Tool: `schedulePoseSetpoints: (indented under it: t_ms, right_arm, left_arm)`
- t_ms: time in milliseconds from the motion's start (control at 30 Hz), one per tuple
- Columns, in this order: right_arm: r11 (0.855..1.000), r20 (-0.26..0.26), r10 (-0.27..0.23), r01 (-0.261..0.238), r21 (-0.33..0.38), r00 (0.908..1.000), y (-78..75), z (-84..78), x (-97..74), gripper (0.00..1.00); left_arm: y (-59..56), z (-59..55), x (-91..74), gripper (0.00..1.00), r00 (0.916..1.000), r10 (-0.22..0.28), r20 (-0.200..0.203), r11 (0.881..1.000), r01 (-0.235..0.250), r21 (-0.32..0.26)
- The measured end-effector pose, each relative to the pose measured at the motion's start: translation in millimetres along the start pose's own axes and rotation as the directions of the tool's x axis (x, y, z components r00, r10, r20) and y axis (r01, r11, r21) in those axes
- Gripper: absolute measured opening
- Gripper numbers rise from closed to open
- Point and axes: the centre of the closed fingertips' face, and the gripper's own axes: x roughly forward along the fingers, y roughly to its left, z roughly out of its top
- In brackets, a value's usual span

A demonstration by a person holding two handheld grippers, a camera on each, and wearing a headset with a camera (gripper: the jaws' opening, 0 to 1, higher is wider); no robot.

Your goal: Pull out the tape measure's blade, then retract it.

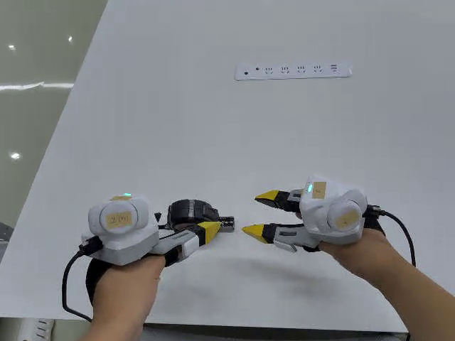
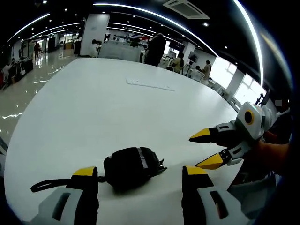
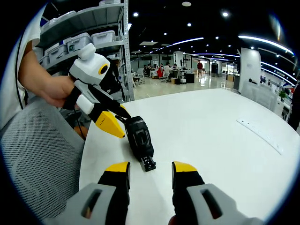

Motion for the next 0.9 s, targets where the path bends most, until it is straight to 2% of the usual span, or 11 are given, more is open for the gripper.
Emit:
schedulePoseSetpoints:
  t_ms: [167,267,433,567,733,900]
  right_arm:
    - [0.999,-0.011,-0.008,0.009,0.038,0.9999,3.4,-5.2,-7.3,0.35]
    - [0.999,-0.027,-0.015,0.016,0.047,0.9995,6.7,-12.1,-12.1,0.36]
    - [0.996,-0.022,-0.024,0.026,0.088,0.9995,8.2,-11.9,-21.7,0.4]
    - [0.995,-0.039,-0.033,0.037,0.093,0.9987,8.5,-15.3,-30.6,0.42]
    - [0.993,-0.051,-0.049,0.054,0.107,0.9975,7.1,-18.0,-42.0,0.45]
    - [0.991,-0.056,-0.058,0.064,0.121,0.9968,7.4,-19.9,-52.3,0.46]
  left_arm:
    - [1.5,-0.4,-5.7,0.72,0.9999,-0.016,0.004,1.0,0.016,0.011]
    - [2.1,-3.5,-8.9,0.72,0.9997,-0.023,-0.004,0.999,0.024,0.037]
    - [-1.3,-5.4,-14.2,0.72,0.9979,-0.064,0.0,0.997,0.064,0.052]
    - [0.3,-5.0,-20.1,0.72,0.9973,-0.073,0.01,0.995,0.072,0.069]
    - [3.6,-5.6,-25.5,0.74,0.996,-0.088,0.018,0.994,0.087,0.07]
    - [7.7,-9.1,-30.4,0.76,0.9955,-0.095,0.006,0.993,0.094,0.066]
